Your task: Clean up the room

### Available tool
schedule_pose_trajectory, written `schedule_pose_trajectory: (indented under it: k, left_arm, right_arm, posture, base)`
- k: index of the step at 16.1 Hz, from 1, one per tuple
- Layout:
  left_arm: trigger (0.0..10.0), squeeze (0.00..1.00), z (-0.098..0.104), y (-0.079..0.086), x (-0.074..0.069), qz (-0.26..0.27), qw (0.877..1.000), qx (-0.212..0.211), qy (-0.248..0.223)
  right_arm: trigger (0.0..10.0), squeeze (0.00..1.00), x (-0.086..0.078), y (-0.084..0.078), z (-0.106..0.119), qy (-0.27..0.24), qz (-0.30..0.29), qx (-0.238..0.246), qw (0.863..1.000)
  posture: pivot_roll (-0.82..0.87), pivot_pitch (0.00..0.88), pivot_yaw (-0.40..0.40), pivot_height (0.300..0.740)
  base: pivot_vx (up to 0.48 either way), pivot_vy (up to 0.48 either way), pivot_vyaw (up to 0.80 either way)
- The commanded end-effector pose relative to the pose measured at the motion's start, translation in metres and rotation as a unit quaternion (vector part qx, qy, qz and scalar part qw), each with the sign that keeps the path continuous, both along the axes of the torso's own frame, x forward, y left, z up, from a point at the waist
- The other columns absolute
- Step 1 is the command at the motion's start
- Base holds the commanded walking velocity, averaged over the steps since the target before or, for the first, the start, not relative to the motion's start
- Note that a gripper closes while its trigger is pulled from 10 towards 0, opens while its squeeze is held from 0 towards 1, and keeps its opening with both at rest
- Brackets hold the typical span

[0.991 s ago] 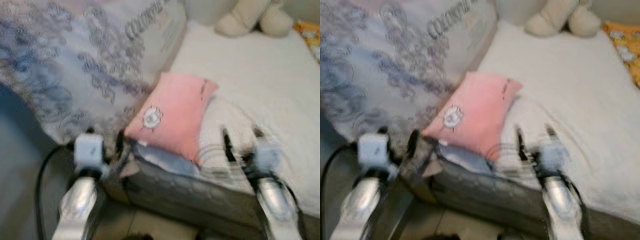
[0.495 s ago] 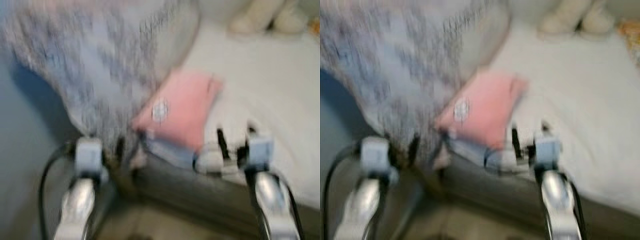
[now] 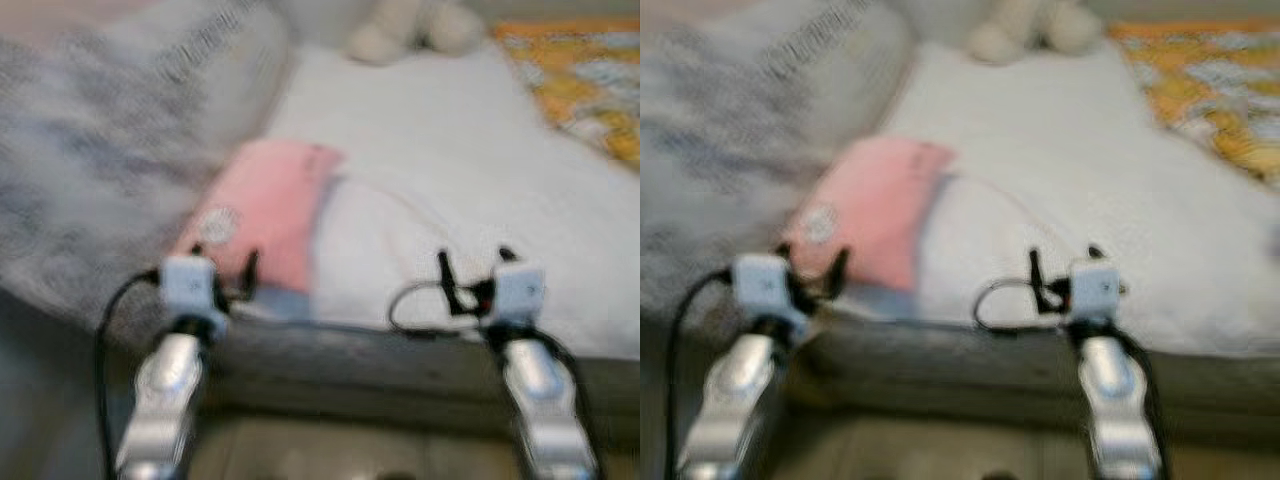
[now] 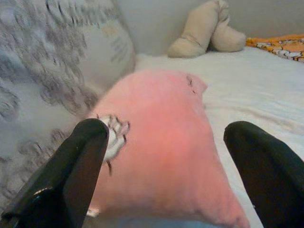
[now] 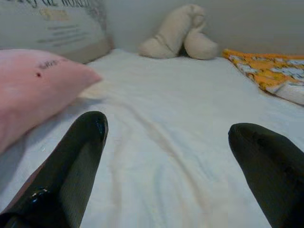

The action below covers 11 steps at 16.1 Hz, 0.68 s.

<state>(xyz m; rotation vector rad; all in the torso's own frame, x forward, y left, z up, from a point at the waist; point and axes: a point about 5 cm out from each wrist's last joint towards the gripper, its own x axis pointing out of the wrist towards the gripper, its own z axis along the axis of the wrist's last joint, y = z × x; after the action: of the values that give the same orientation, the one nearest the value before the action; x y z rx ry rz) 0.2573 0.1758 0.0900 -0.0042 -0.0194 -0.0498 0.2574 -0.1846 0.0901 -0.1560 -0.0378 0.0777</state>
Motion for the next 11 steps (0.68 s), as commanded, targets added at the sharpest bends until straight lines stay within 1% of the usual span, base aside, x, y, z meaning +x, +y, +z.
schedule_pose_trajectory:
  k: [1,2,3,4,5,6,7,8,9,10,11]
  left_arm:
    - [10.0,0.0,-0.005,0.006,0.0,0.013,1.0,0.001,0.013]
    - [10.0,0.0,-0.005,0.006,0.0,0.02,1.0,0.004,0.013]
    - [10.0,0.0,-0.005,0.006,0.0,0.022,1.0,0.003,0.013]
    - [10.0,0.0,-0.005,0.007,0.0,0.041,0.999,0.009,0.012]
    - [10.0,0.0,-0.007,0.011,-0.001,0.069,0.997,0.009,0.016]
    - [10.0,0.0,-0.01,0.019,-0.003,0.106,0.994,0.003,0.028]
    - [10.0,0.0,-0.013,0.023,-0.005,0.116,0.993,0.003,0.033]
    - [10.0,0.0,-0.018,0.031,-0.01,0.122,0.992,0.007,0.043]
    - [10.0,0.0,-0.019,0.031,-0.012,0.119,0.992,0.011,0.046]
    - [10.0,0.0,-0.019,0.027,-0.013,0.103,0.994,0.016,0.043]
    - [10.0,0.0,-0.019,0.023,-0.014,0.091,0.995,0.024,0.039]
  right_arm:
    - [10.0,0.0,0.004,0.002,0.0,0.003,0.002,0.013,1.0]
    - [10.0,0.0,0.006,0.006,-0.002,0.01,0.015,0.031,0.999]
    - [10.0,0.0,0.007,0.009,-0.002,0.011,0.022,0.034,0.999]
    - [10.0,0.0,0.012,0.014,-0.002,0.014,0.031,0.033,0.999]
    - [10.0,0.0,0.014,0.013,-0.002,0.015,0.029,0.036,0.999]
    - [10.0,0.0,0.015,0.012,-0.002,0.016,0.029,0.036,0.999]
    - [10.0,0.0,0.015,0.012,-0.002,0.017,0.031,0.037,0.999]
    - [10.0,0.0,0.016,0.012,-0.002,0.017,0.045,0.047,0.998]
    - [10.0,0.0,0.016,0.012,0.0,0.014,0.054,0.054,0.997]
    - [10.0,0.0,0.016,0.013,0.001,0.012,0.061,0.056,0.996]
    - [10.0,0.0,0.012,0.013,0.0,0.015,0.072,0.061,0.995]
  posture:
    - [-0.19,0.0,0.124,0.74]
    - [-0.19,0.0,0.126,0.74]
    - [-0.19,0.0,0.126,0.74]
    - [-0.18,0.0,0.126,0.74]
    - [-0.18,0.0,0.125,0.74]
    - [-0.18,0.0,0.124,0.74]
    - [-0.18,0.0,0.122,0.74]
    - [-0.18,0.0,0.116,0.74]
    - [-0.18,0.0,0.116,0.74]
    - [-0.18,0.0,0.113,0.74]
    - [-0.17,0.0,0.11,0.74]
  base:
    - [0.0,0.0,-0.77]
    - [0.0,0.0,-0.74]
    - [0.0,0.0,0.0]
    - [0.0,0.0,0.0]
    - [0.0,0.0,0.0]
    - [0.0,0.0,0.0]
    - [0.0,0.0,0.0]
    - [0.0,0.0,0.0]
    - [0.0,0.0,0.0]
    - [0.0,0.0,0.0]
    - [0.0,0.0,0.0]
